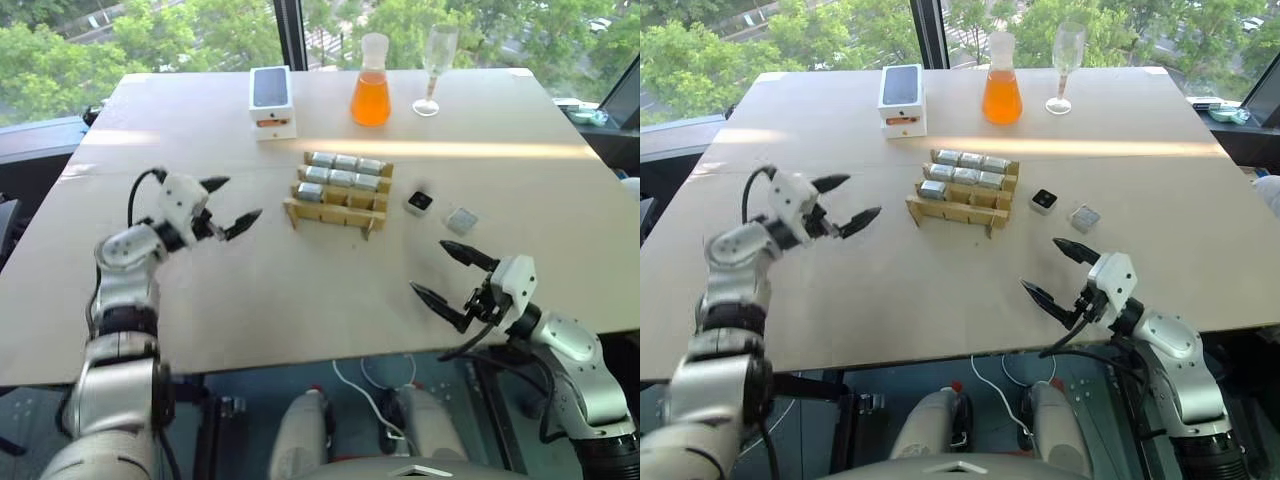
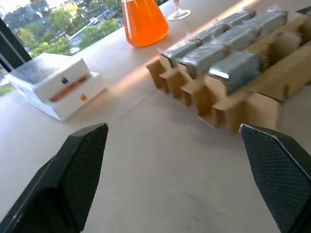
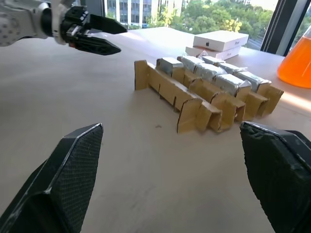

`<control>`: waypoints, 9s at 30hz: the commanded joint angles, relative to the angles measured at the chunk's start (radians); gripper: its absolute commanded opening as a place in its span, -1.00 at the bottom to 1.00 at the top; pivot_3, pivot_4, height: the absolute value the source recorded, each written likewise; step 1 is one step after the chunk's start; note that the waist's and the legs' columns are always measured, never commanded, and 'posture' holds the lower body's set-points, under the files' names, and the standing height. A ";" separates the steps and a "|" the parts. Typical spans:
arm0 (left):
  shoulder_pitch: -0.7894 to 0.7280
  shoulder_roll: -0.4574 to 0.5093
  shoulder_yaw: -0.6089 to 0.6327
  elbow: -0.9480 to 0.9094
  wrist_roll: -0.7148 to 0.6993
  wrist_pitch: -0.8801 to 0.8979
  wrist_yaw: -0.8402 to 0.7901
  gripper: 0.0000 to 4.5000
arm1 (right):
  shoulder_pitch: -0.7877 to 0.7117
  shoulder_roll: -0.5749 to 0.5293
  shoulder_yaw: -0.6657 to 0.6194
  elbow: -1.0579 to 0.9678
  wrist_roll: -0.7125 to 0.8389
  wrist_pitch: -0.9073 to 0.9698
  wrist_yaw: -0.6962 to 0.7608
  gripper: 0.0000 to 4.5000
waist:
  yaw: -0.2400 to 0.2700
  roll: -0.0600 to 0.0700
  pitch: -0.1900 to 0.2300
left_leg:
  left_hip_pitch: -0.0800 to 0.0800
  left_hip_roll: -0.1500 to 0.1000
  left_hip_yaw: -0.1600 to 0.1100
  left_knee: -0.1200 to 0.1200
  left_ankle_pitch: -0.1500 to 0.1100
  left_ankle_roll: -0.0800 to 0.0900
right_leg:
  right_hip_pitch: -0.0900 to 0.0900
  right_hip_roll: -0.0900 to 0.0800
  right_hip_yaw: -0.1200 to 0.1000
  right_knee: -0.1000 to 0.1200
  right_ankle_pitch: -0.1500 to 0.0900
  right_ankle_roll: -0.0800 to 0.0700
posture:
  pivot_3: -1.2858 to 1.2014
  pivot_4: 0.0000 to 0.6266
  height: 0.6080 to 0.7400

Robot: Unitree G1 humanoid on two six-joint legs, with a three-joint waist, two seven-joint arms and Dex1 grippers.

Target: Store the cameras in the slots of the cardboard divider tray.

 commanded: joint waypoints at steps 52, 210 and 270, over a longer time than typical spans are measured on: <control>0.666 0.082 0.045 -1.307 -0.469 0.707 0.227 0.99 | -0.631 -0.182 -0.069 0.848 -0.120 0.138 0.149 1.00 | 0.001 0.006 0.000 | 0.013 -0.001 -0.002 -0.007 -0.004 0.007 | 0.013 0.001 -0.001 -0.009 -0.003 0.002 | 0.03 -0.52 1.00; -0.909 -0.151 -0.463 0.817 0.591 -0.448 -0.182 -0.64 | 0.100 0.100 0.094 -0.232 0.112 0.115 -0.173 1.00 | 0.001 0.005 0.007 | -0.005 -0.003 -0.002 -0.002 -0.001 0.001 | -0.001 0.009 -0.003 -0.008 -0.002 0.003 | 0.03 -0.52 1.00; 0.631 -0.163 0.196 -1.042 -0.461 0.552 0.229 0.98 | -0.331 -0.010 0.015 0.251 0.000 0.200 -0.064 1.00 | 0.003 -0.004 -0.002 | 0.001 -0.001 -0.003 -0.002 -0.002 0.004 | 0.002 -0.003 -0.002 -0.003 0.000 0.000 | 0.03 -0.52 1.00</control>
